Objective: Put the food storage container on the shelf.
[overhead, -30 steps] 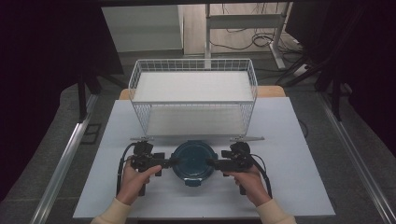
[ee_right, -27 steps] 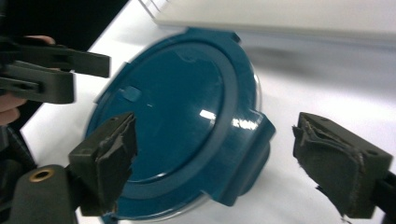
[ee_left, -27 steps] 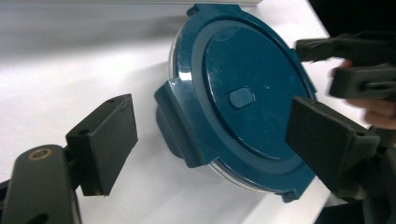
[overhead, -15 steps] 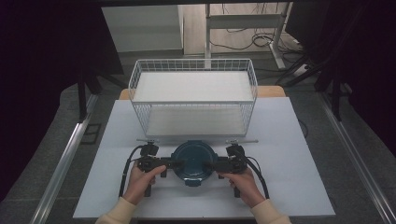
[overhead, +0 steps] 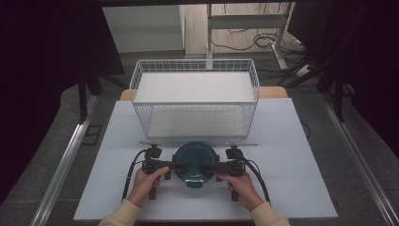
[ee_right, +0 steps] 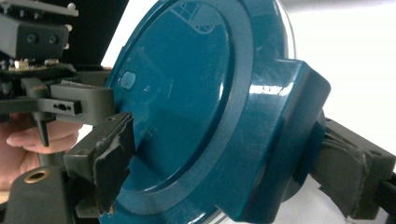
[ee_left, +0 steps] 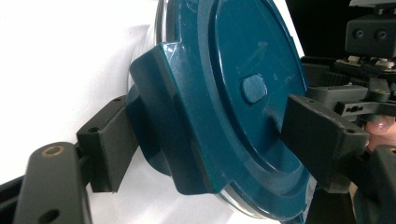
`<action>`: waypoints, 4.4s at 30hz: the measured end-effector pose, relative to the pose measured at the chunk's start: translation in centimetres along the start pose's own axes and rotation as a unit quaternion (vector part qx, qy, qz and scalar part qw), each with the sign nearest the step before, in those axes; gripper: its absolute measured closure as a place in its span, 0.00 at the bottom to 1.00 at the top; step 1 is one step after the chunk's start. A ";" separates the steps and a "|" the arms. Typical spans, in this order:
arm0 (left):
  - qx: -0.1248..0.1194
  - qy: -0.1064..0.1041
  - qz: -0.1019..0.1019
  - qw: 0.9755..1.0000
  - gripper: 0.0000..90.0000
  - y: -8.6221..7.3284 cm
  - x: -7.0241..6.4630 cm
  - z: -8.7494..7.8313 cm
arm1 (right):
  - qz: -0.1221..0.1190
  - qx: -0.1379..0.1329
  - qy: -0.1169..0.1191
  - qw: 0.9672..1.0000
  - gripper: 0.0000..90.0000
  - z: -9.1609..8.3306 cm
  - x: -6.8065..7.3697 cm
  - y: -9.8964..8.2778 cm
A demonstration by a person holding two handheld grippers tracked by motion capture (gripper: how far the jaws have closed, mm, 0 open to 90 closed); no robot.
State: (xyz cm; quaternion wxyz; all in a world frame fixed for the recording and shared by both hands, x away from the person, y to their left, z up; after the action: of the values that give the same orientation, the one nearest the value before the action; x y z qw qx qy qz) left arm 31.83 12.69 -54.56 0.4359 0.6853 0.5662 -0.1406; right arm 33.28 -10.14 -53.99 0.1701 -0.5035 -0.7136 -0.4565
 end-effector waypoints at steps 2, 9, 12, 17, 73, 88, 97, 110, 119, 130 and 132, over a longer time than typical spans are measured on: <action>-0.001 -0.001 -0.004 1.000 0.25 0.0 0.0 -0.1 | 0.007 -0.002 -0.002 1.000 0.16 -0.1 0.0 0.0; -0.003 0.007 -0.002 1.000 0.29 -0.2 -0.4 -0.5 | 0.028 -0.021 0.011 0.999 0.29 -1.1 -0.3 -0.2; -0.007 0.010 0.004 1.000 0.30 -0.3 -0.6 -0.7 | 0.026 -0.021 0.010 0.999 0.30 -1.2 -0.2 -0.2; -0.014 0.015 0.016 1.000 0.35 -0.5 -1.1 -1.3 | 0.022 -0.038 0.008 0.999 0.34 -1.8 0.2 -0.6; -0.112 0.024 0.143 0.983 0.42 0.1 -7.7 -7.8 | -0.176 -0.113 -0.010 0.978 0.40 -7.2 8.6 1.0; -0.126 0.025 0.149 0.980 0.42 2.1 -8.1 -8.7 | -0.190 -0.118 -0.011 0.974 0.40 -7.4 9.4 3.1; -0.136 0.025 0.151 0.979 0.41 3.5 -8.6 -9.6 | -0.204 -0.115 -0.014 0.972 0.40 -7.6 10.4 4.7; -0.147 0.022 0.162 0.976 0.41 6.3 -9.9 -10.7 | -0.222 -0.126 -0.017 0.967 0.40 -8.9 11.8 7.8; -0.151 0.024 0.168 0.974 0.41 8.4 -10.9 -11.3 | -0.225 -0.131 -0.014 0.966 0.40 -9.6 12.4 9.6; -0.156 0.008 0.159 0.975 0.41 10.6 -10.9 -11.8 | -0.235 -0.123 -0.021 0.964 0.41 -10.1 13.4 12.3; -0.156 0.007 0.158 0.975 0.41 11.0 -10.9 -11.8 | -0.238 -0.118 -0.022 0.964 0.41 -10.1 13.4 12.7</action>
State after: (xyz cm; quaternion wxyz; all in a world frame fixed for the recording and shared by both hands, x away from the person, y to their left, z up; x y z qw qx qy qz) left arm 34.63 14.73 -35.40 0.5503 0.6906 0.4686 0.0253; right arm 36.37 -9.94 -33.12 -0.0202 -0.3456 -0.7575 -0.5535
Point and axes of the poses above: each handheld gripper's, and its own axes: z roughly forward along the jaws, y roughly out of its top, x roughly to its left, the point moved 4 cm from there along z, roughly forward along the jaws, and after that the axes turned 5 degrees about y, right-handed, at the moved point
